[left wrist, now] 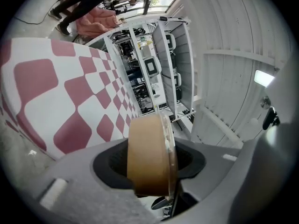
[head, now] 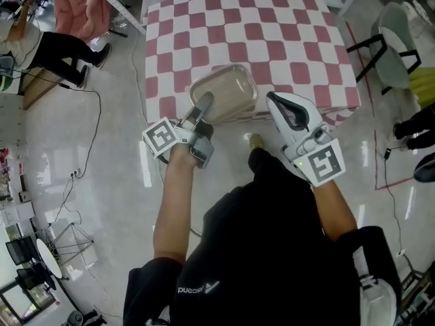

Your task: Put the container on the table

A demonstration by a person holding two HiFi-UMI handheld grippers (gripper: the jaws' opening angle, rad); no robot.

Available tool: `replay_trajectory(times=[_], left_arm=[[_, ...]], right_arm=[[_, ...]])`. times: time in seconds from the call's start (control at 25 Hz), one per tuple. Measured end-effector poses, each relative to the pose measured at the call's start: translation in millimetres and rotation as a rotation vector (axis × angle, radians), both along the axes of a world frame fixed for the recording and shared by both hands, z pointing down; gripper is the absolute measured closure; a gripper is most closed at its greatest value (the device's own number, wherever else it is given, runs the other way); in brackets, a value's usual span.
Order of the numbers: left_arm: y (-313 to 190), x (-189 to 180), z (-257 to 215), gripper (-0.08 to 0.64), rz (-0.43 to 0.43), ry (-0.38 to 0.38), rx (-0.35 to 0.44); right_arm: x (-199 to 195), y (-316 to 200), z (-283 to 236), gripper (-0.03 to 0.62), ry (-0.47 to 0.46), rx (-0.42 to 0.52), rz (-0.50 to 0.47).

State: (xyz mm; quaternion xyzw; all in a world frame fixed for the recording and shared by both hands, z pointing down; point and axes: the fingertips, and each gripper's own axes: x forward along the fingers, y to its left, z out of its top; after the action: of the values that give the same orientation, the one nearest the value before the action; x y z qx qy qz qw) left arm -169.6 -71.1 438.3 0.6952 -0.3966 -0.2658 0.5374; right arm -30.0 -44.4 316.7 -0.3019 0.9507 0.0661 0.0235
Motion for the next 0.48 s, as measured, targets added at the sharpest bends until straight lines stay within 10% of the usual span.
replay_trajectory(times=[0.48], left_arm=[[-149.7,-12.2,54.5,0.353,0.022,-0.128,-0.123]], right_arm=[[-9.2,-155.2,10.8,0.59,0.021,-0.037,-0.073]])
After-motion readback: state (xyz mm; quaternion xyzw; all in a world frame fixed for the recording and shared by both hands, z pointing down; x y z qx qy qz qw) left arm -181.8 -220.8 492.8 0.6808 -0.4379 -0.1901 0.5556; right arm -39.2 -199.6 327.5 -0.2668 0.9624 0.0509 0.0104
